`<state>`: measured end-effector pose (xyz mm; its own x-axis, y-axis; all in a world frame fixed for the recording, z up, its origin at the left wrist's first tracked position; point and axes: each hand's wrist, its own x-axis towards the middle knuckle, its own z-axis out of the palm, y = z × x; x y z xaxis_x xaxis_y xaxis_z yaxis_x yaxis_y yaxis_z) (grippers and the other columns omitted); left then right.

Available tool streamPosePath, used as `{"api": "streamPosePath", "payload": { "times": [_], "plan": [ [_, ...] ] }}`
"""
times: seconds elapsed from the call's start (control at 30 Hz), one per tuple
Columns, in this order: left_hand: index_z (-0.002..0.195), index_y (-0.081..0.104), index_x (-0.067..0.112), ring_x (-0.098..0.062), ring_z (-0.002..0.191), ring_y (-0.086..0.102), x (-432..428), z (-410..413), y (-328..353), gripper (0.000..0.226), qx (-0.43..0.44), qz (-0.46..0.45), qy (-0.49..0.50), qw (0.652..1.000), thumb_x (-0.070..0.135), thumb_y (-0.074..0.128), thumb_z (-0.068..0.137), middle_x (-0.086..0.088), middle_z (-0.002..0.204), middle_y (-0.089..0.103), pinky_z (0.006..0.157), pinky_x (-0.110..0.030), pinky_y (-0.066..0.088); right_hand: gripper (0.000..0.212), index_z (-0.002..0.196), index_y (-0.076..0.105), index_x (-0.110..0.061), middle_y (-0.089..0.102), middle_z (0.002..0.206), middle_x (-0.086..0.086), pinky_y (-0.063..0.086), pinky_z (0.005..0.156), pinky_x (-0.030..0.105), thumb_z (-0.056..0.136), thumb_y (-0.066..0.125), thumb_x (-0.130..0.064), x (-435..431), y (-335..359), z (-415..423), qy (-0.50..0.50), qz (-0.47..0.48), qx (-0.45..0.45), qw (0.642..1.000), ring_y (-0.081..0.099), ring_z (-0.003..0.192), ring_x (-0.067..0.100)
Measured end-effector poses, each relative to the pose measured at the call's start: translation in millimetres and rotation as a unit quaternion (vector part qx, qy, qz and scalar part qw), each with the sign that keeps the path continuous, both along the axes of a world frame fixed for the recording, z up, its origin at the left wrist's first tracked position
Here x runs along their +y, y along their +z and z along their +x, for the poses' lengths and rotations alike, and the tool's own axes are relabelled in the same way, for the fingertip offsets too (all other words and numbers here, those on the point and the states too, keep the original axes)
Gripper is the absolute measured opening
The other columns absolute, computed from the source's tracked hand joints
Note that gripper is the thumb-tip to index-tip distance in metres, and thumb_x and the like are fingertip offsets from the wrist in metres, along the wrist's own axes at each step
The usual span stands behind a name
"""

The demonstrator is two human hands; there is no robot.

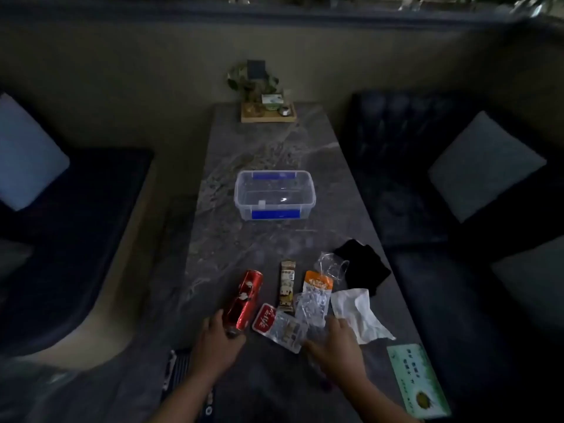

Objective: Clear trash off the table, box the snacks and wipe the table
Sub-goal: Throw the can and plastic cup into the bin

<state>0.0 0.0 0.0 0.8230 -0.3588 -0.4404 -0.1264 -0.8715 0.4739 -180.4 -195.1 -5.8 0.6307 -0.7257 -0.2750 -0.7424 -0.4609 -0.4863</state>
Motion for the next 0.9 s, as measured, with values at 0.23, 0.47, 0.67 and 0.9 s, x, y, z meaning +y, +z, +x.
{"api": "streamPosePath", "payload": {
  "times": [0.23,0.47,0.67,0.9],
  "plan": [
    [0.148,0.036,0.013,-0.029,0.127,0.052,-30,6,2,0.084,-0.019,0.030,0.002,0.999,0.055,0.069,0.083,-0.013,0.141,0.050,0.101,-0.040,0.046,0.062,0.124,0.050,-0.025,0.055,0.124,-0.001,0.049,0.089,0.032,0.078,0.068,-0.063,1,-11,5,-0.003,0.023,0.056,0.998,0.053,0.111,0.017],
    [0.135,0.050,0.015,-0.026,0.115,0.060,-32,7,-5,0.066,-0.009,0.003,0.014,1.000,0.044,0.075,0.082,-0.010,0.130,0.059,0.093,-0.039,0.051,0.045,0.109,0.057,-0.026,0.058,0.111,-0.004,0.042,0.072,0.028,0.080,0.063,-0.060,-4,-13,3,-0.009,0.017,0.048,0.999,0.055,0.096,0.014],
    [0.132,0.055,0.017,-0.023,0.109,0.063,-31,2,0,0.061,-0.016,-0.038,0.023,0.999,0.043,0.076,0.081,-0.007,0.125,0.063,0.083,-0.032,0.050,0.034,0.103,0.053,-0.032,0.057,0.107,-0.005,0.042,0.068,0.027,0.079,0.067,-0.052,-7,-11,-6,-0.019,0.009,0.040,0.999,0.052,0.086,0.011],
    [0.132,0.056,0.019,-0.020,0.107,0.063,-33,-3,11,0.058,-0.016,-0.075,0.006,0.997,0.040,0.076,0.082,-0.004,0.124,0.063,0.083,-0.031,0.050,0.040,0.112,0.057,-0.031,0.057,0.108,-0.008,0.048,0.070,0.027,0.080,0.068,-0.054,-2,0,-11,-0.039,0.000,0.016,0.999,0.054,0.089,0.008]
  ]
}}
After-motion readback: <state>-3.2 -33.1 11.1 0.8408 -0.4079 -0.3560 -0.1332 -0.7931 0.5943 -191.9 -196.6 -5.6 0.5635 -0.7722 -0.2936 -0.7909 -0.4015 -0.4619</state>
